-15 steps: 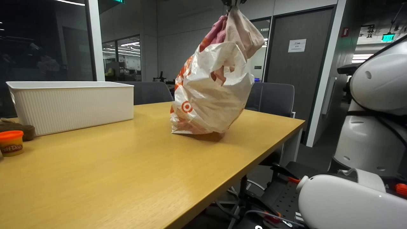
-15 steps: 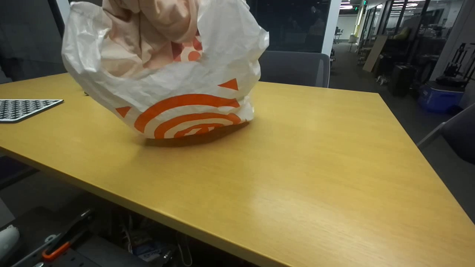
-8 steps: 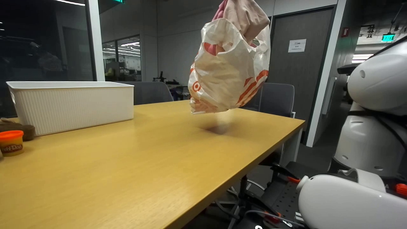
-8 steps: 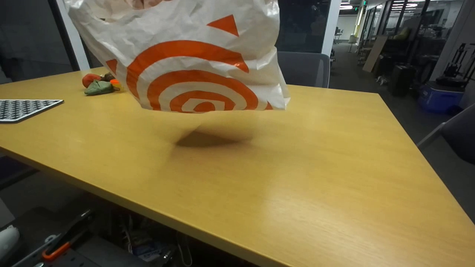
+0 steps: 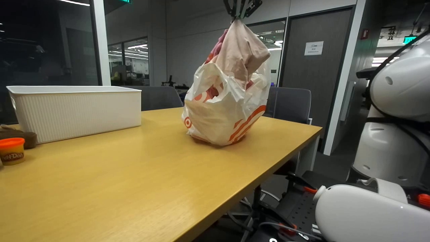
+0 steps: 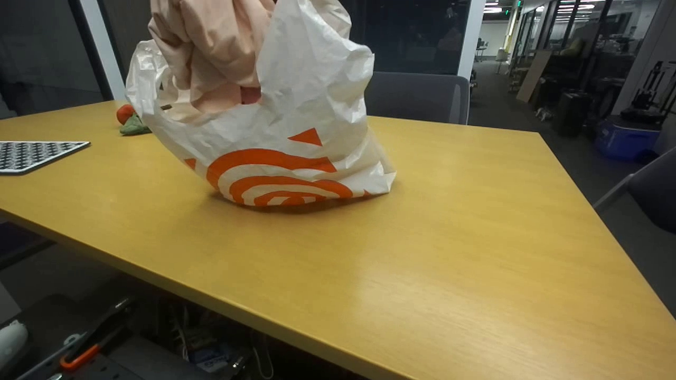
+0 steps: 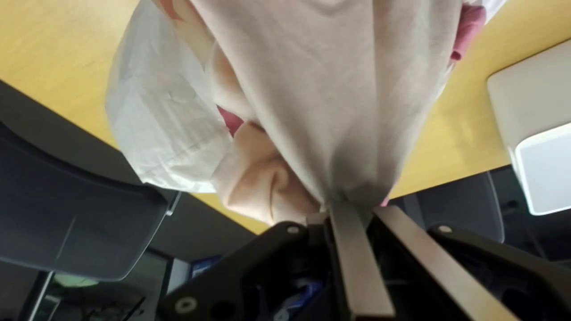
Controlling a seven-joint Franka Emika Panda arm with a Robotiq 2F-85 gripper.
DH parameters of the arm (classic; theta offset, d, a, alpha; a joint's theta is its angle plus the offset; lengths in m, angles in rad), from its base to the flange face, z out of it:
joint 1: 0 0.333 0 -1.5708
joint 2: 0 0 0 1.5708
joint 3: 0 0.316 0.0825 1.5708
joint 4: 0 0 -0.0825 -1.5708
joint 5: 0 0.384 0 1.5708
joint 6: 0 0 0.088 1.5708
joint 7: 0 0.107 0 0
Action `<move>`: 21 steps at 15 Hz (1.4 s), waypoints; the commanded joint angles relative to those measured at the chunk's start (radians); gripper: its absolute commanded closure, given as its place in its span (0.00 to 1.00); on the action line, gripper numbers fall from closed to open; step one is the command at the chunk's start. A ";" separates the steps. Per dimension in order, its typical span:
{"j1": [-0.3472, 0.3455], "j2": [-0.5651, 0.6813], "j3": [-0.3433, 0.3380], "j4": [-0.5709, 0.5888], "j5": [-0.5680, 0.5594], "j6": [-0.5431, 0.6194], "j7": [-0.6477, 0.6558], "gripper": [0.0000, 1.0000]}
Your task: Remove the t-shirts from the plastic bag and put them on the table.
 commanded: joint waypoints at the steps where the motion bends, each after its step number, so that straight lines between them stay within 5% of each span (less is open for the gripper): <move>1: 0.070 0.027 -0.080 0.069 0.162 -0.046 -0.153 0.97; 7: 0.086 0.027 -0.115 0.187 0.361 -0.297 -0.354 0.98; 15: -0.080 -0.012 0.037 0.076 0.137 0.081 -0.182 0.97; 21: -0.187 -0.034 0.088 0.069 0.069 0.138 0.068 0.96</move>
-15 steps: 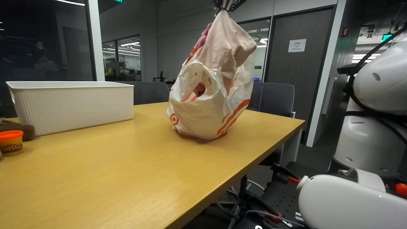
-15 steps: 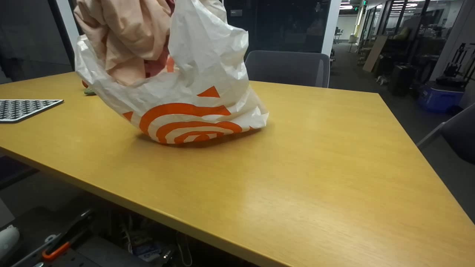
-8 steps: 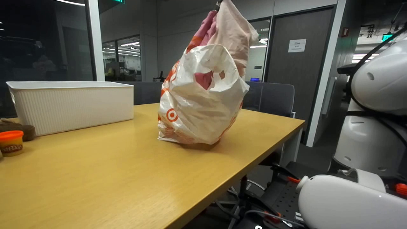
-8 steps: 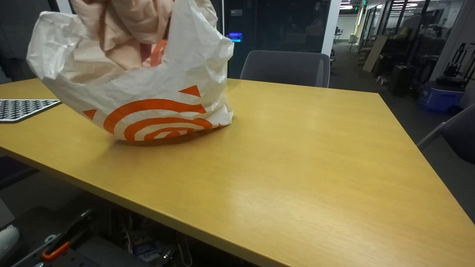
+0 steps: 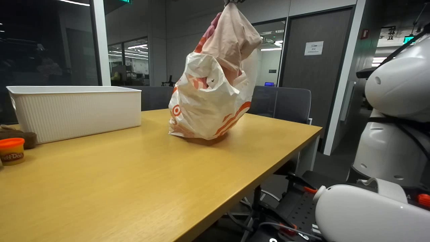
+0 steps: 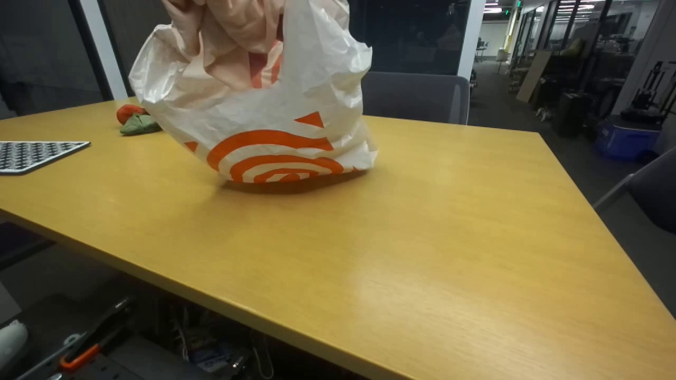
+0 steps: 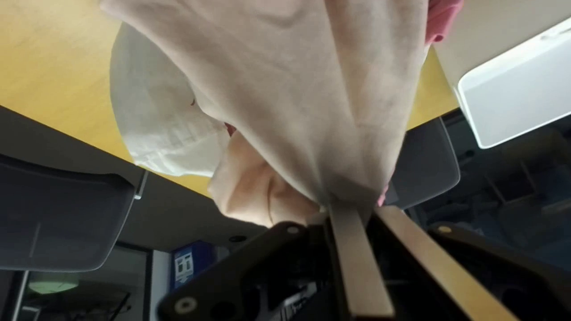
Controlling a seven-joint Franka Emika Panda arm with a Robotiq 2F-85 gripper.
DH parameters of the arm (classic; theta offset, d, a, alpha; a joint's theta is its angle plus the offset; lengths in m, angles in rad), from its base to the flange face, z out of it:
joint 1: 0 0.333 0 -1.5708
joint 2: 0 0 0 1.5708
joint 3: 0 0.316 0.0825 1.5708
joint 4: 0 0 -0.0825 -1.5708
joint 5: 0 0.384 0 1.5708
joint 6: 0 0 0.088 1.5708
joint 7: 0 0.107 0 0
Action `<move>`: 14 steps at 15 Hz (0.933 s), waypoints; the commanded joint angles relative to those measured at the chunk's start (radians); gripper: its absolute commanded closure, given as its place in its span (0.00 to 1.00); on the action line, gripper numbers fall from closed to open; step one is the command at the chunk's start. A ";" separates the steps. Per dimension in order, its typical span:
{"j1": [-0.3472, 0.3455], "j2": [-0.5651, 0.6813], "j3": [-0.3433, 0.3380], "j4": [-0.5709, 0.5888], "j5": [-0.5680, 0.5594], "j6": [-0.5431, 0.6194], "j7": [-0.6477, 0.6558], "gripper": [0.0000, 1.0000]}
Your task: Remove the t-shirts from the plastic bag and put them on the table.
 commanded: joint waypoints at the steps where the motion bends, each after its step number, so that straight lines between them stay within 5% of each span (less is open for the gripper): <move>1: 0.007 -0.008 -0.011 0.027 -0.002 -0.042 0.051 0.96; 2: 0.068 0.006 -0.059 0.034 0.066 -0.065 -0.006 0.97; 9: 0.206 -0.017 -0.227 0.014 0.372 -0.036 -0.242 0.97; 14: 0.212 -0.080 -0.187 -0.036 0.416 0.105 -0.385 0.97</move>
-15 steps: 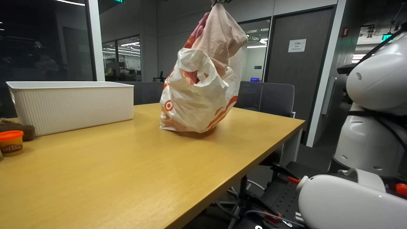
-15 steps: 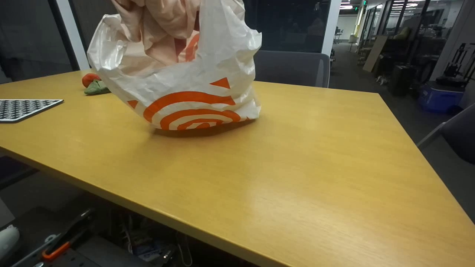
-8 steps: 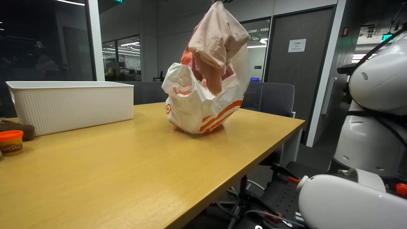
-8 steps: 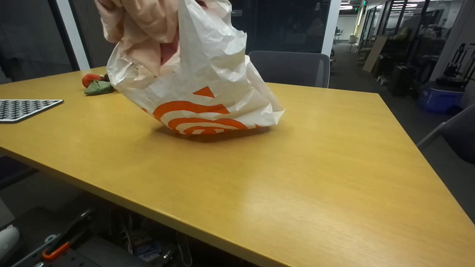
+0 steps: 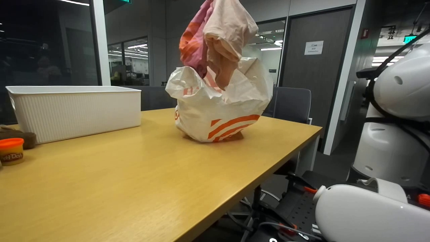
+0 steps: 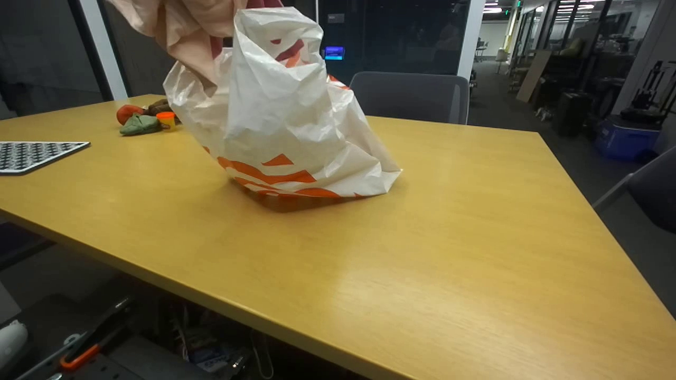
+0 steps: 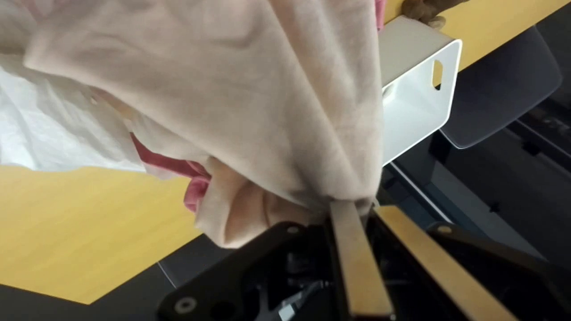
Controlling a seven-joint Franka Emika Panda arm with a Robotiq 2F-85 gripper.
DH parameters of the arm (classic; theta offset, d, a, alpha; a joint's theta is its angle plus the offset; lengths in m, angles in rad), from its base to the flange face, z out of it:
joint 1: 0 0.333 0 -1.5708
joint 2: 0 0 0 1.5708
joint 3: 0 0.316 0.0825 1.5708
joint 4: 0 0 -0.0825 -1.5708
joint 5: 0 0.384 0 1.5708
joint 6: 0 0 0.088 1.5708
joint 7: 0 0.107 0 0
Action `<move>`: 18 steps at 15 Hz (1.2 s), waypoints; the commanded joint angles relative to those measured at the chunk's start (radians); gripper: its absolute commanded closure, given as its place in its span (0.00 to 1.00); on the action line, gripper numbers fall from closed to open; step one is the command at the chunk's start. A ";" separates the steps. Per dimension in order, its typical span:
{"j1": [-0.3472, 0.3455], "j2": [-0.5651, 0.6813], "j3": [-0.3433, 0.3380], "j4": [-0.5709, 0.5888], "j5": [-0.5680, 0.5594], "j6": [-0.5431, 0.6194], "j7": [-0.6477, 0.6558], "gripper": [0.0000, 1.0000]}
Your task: Remove the t-shirts from the plastic bag and put them on the table.
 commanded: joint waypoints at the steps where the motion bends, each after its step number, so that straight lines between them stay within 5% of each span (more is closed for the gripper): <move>1: 0.005 -0.070 0.057 -0.036 0.005 0.120 -0.061 0.97; 10: 0.054 -0.084 0.265 -0.106 -0.042 0.426 -0.078 0.97; 18: 0.048 0.088 0.389 -0.254 -0.107 0.418 -0.004 0.97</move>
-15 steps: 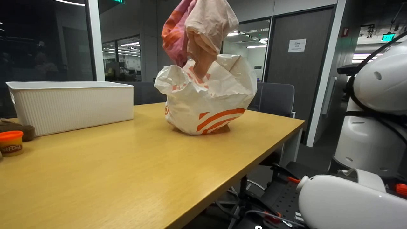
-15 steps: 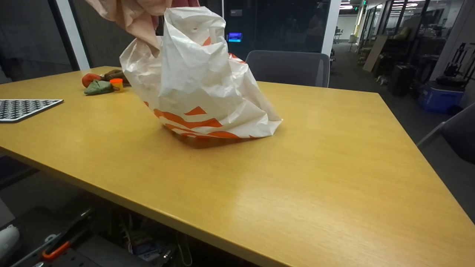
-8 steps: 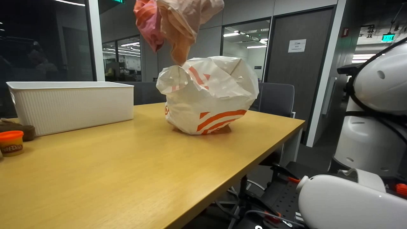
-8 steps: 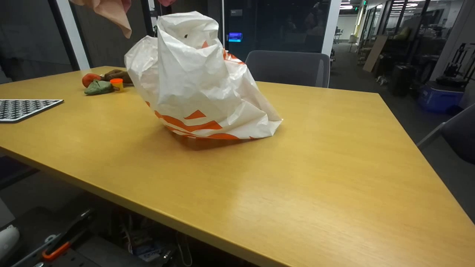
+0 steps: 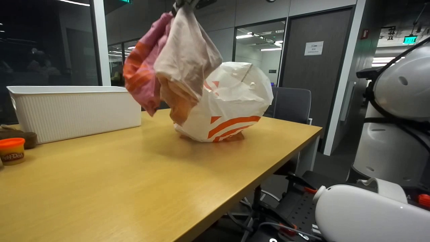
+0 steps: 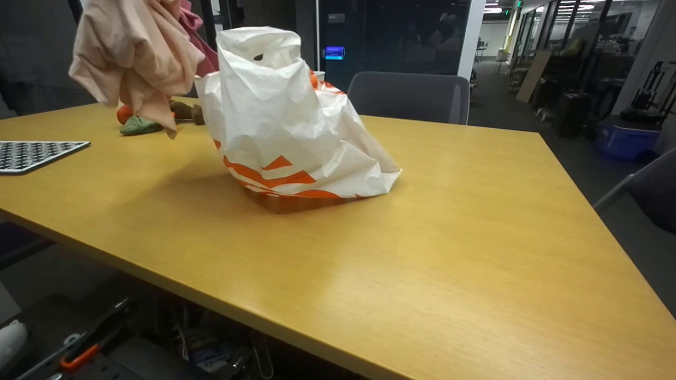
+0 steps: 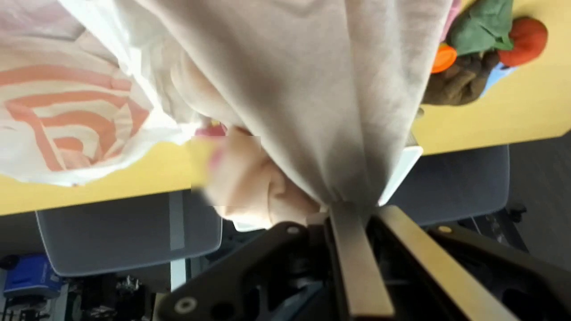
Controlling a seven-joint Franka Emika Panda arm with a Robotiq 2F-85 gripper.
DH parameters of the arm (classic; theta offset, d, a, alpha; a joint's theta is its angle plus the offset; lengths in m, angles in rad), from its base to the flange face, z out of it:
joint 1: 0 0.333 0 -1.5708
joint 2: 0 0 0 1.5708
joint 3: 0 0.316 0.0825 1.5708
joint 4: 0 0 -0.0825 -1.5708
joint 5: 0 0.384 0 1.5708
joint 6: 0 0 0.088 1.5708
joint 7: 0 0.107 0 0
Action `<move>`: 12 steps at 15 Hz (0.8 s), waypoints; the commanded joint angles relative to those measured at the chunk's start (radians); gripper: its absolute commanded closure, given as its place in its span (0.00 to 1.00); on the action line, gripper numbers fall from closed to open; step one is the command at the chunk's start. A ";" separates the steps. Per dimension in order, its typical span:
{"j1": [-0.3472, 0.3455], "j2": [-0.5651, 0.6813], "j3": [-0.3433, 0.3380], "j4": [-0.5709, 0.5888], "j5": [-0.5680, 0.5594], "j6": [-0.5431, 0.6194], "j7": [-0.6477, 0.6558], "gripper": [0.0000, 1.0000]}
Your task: Remove the t-shirts from the plastic bag and put them on the table.
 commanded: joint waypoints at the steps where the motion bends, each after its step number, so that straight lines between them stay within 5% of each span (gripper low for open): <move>1: 0.010 0.086 0.022 -0.021 -0.038 0.018 0.041 0.97; 8: 0.155 0.200 -0.079 0.017 0.062 -0.144 0.004 0.96; 9: 0.161 0.205 -0.084 0.021 0.063 -0.165 0.011 0.69; 12: 0.155 0.196 -0.080 0.027 0.036 -0.181 0.025 0.56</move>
